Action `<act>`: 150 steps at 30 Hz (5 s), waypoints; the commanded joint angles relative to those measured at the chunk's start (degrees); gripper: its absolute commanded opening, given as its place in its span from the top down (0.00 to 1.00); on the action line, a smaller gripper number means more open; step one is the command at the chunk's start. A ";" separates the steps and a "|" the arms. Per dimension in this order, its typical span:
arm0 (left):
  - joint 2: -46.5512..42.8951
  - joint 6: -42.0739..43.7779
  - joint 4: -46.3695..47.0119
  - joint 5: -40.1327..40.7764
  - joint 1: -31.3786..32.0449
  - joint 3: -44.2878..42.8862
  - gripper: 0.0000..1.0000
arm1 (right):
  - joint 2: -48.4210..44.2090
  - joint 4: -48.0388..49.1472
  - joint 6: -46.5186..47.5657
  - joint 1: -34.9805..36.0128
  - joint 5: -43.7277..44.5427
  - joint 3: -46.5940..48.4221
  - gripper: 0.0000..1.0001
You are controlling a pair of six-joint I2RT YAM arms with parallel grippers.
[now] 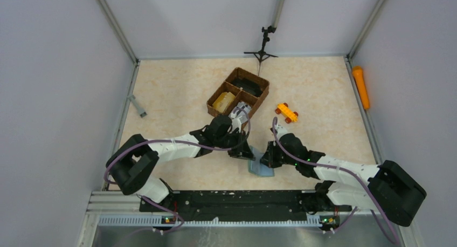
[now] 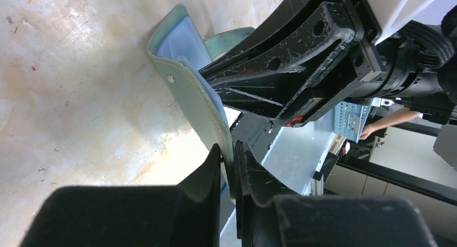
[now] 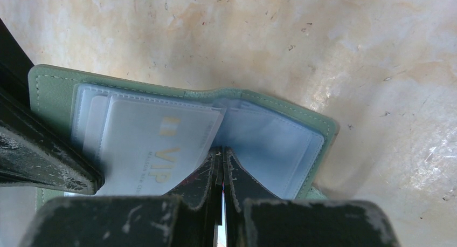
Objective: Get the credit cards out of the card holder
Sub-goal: Remove the credit card from the card holder.
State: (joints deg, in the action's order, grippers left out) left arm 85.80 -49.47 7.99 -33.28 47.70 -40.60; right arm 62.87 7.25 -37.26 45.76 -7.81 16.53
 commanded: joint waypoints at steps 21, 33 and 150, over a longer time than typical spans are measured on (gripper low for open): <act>1.20 -2.72 13.25 -4.15 0.02 1.83 0.99 | -2.74 2.58 -2.95 0.56 -2.96 -0.30 1.00; 0.43 4.57 -10.94 9.72 0.02 -2.73 1.00 | -8.84 -13.71 1.81 -0.58 7.01 2.34 0.78; -28.96 -3.85 -9.28 8.10 -2.21 0.94 0.59 | -32.38 -10.11 -14.81 -2.35 8.65 5.74 1.00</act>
State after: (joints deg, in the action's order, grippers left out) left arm 54.06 -49.71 -19.31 -14.22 43.16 -40.60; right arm 29.54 -8.14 -52.49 43.70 2.44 20.62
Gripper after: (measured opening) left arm 0.417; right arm 0.057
